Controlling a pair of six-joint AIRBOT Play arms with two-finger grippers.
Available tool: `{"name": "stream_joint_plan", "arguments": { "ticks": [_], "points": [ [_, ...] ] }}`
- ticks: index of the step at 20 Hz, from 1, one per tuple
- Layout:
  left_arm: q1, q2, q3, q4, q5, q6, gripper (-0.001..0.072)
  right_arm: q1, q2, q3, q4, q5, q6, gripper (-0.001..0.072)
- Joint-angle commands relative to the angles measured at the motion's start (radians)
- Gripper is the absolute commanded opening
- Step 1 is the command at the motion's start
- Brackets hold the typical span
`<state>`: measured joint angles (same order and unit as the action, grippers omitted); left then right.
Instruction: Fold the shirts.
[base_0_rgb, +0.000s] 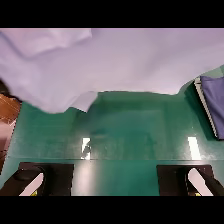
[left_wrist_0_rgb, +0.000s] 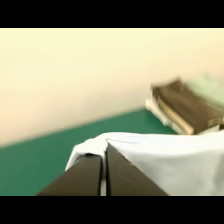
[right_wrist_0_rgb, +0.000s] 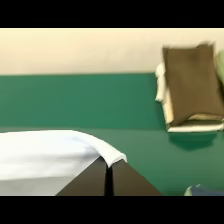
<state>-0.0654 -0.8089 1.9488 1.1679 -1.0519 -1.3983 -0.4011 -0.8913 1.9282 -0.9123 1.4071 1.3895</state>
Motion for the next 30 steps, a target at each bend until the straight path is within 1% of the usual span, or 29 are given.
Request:
{"name": "stream_joint_plan", "arguments": {
  "ticks": [1,3,5,7,8,9,11,12,14,17,18,20,23,25,26,27,28,30],
  "points": [
    [0.000,0.019,0.192,0.010,-0.004,-0.019,0.0024,-0.097,-0.084,0.284,-0.004,0.124,0.072,0.0015],
    [0.000,0.019,0.203,0.050,0.002,-0.023,0.0024,-0.111,-0.125,0.306,-0.005,0.166,0.090,0.0014],
    [0.000,-0.004,0.184,0.133,-0.052,-0.063,0.0024,-0.099,-0.145,0.248,-0.005,0.190,0.099,0.0013],
    [0.001,-0.036,0.091,0.190,-0.104,-0.093,0.0024,-0.048,-0.168,0.142,-0.008,0.191,0.099,0.0013],
    [0.001,-0.060,0.023,0.192,-0.126,-0.101,0.0024,-0.010,-0.190,0.095,-0.014,0.191,0.099,0.0013],
    [0.001,-0.095,-0.037,0.191,-0.143,-0.103,0.0024,0.049,-0.225,0.059,-0.068,0.197,0.099,0.0013],
    [0.001,-0.196,-0.141,0.185,-0.176,-0.122,0.0024,0.183,-0.318,0.019,-0.241,0.236,0.104,0.0013],
    [0.001,-0.259,-0.184,0.175,-0.195,-0.131,0.0025,0.238,-0.373,0.006,-0.300,0.272,0.110,0.0013],
    [0.001,-0.389,-0.253,0.130,-0.214,-0.131,0.0025,0.312,-0.507,-0.010,-0.341,0.330,0.111,0.0013],
    [0.001,-0.582,-0.296,0.085,-0.219,-0.126,0.0025,0.346,-0.686,-0.032,-0.345,0.325,0.110,0.0013],
    [0.001,-0.642,-0.296,0.084,-0.199,-0.110,0.0025,0.345,-0.740,-0.033,-0.343,0.320,0.109,0.0013],
    [0.001,-0.731,-0.296,0.085,-0.125,-0.066,0.0025,0.338,-0.827,-0.033,-0.341,0.266,0.107,0.0013],
    [0.001,-0.801,-0.296,0.084,0.013,-0.059,0.0025,0.329,-0.898,-0.033,-0.336,0.147,0.069,0.0013],
    [0.001,-0.816,-0.295,0.084,0.056,-0.059,0.0025,0.328,-0.909,-0.033,-0.336,0.082,0.049,0.0014],
    [0.001,-0.816,-0.295,0.085,0.051,-0.050,0.0026,0.328,-0.908,-0.033,-0.336,0.068,0.035,0.0014],
    [0.001,-0.815,-0.295,0.085,0.027,-0.008,0.0026,0.328,-0.905,-0.033,-0.336,0.072,0.025,0.0014],
    [0.001,-0.815,-0.295,0.086,-0.021,0.027,0.0026,0.328,-0.905,-0.033,-0.337,0.094,0.022,0.0013],
    [0.001,-0.816,-0.316,0.085,-0.117,0.070,0.0026,0.331,-0.903,-0.047,-0.338,0.134,0.022,0.0014]
  ]
}}
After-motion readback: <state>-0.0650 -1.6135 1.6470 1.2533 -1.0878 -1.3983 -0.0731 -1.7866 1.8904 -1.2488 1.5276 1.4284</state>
